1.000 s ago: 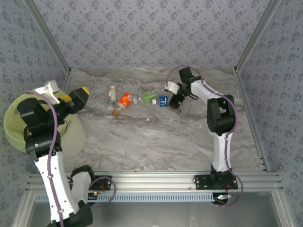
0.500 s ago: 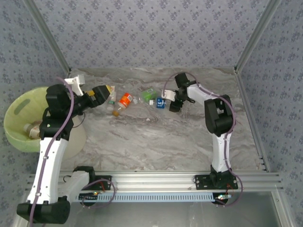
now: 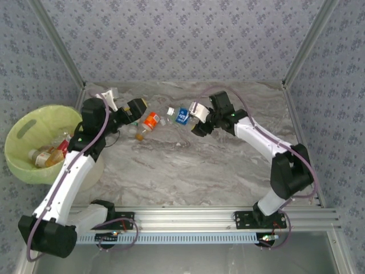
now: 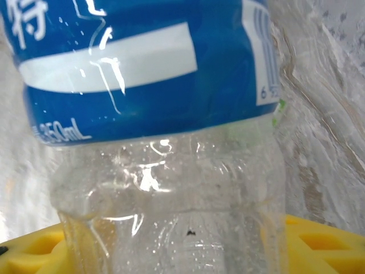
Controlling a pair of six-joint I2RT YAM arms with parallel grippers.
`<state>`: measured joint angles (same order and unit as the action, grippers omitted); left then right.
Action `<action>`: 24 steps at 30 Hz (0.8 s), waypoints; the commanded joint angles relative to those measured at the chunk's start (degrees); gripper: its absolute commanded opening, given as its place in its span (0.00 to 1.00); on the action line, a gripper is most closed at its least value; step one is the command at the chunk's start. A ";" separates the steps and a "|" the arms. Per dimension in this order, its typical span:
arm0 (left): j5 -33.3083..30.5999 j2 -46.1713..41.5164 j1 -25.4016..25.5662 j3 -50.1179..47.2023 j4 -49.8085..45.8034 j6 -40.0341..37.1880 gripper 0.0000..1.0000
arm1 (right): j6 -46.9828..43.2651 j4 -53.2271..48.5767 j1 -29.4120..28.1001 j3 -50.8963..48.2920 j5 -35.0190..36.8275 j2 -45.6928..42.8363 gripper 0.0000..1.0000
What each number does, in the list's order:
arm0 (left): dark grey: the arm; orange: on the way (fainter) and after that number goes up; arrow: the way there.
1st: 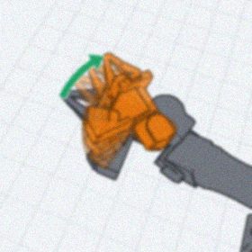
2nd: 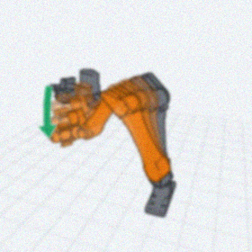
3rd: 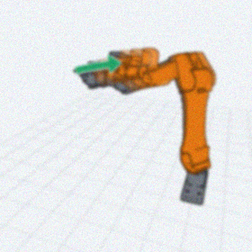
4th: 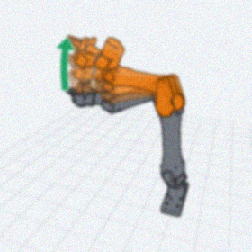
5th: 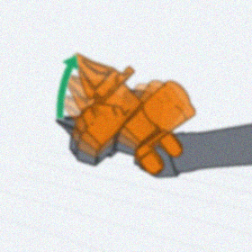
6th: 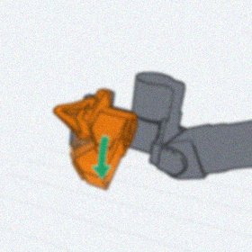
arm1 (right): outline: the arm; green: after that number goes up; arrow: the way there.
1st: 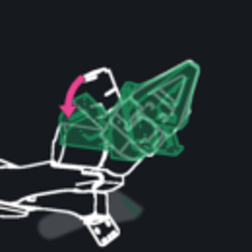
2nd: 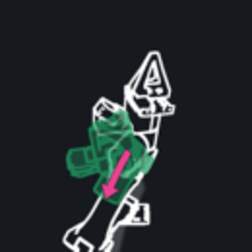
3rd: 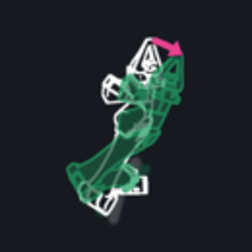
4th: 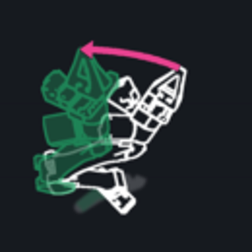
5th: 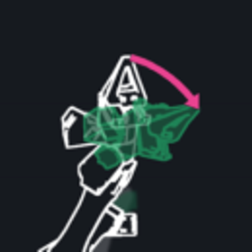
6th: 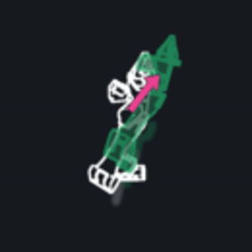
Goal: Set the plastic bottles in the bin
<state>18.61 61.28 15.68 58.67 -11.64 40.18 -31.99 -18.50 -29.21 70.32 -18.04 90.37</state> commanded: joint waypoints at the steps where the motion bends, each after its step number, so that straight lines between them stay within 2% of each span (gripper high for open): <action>1: 0.73 2.41 3.10 1.85 4.17 0.52 1.00 | 12.65 8.46 -2.65 -3.95 -2.61 -3.54 0.54; 6: -1.80 6.14 7.44 3.54 4.59 -0.35 1.00 | 20.76 15.94 -6.39 -7.34 -2.54 -6.72 0.54; 11: -4.88 8.23 8.14 4.39 3.99 0.23 0.99 | 26.06 21.28 -7.43 -8.81 -1.35 -7.92 0.54; 16: -1.03 10.90 8.21 6.63 3.45 -0.76 0.99 | 26.52 22.54 -9.01 -8.63 -1.02 -7.94 0.55; 24: 1.12 13.47 8.75 7.85 4.27 -0.83 0.97 | 28.53 25.23 -9.82 -7.49 -1.25 -6.70 0.55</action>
<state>17.32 73.71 23.79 64.47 -7.64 40.16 -5.26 1.89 -38.52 61.63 -18.87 84.20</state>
